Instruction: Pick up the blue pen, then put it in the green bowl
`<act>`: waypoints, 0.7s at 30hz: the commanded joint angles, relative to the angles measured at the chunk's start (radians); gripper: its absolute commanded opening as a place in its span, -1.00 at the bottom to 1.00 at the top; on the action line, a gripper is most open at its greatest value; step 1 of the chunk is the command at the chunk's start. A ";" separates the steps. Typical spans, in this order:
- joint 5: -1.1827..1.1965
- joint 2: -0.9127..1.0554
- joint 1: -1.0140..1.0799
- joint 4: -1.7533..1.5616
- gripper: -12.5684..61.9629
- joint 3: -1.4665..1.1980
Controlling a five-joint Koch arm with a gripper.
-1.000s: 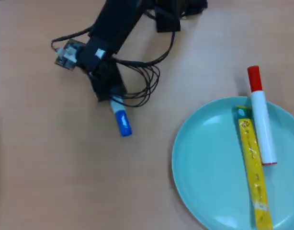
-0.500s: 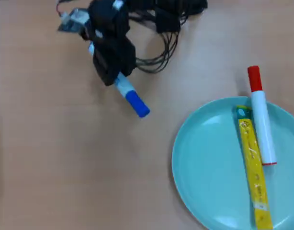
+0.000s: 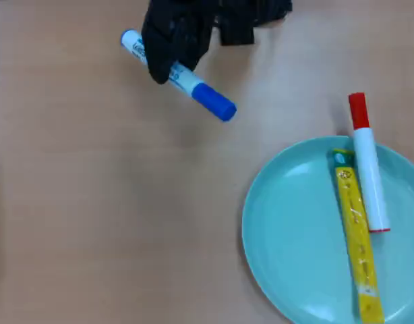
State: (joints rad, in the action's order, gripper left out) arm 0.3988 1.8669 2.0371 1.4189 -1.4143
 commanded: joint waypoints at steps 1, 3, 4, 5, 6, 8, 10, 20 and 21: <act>-0.089 0.094 -0.044 -0.104 -0.88 0.035; -0.143 0.109 -0.095 -0.135 -0.88 0.035; -0.160 0.109 -0.120 -0.155 -0.88 0.035; -0.169 0.107 -0.144 -0.181 -0.88 0.035; -0.172 0.106 -0.170 -0.210 -0.88 0.032; -0.172 0.103 -0.218 -0.268 -0.88 0.026; -0.172 0.103 -0.255 -0.318 -0.88 0.020; -0.172 0.017 -0.434 -0.592 -0.88 -0.006; -0.172 0.003 -0.453 -0.611 -0.88 -0.009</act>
State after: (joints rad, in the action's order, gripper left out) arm 0.2316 1.8776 1.6061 0.9710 -1.4603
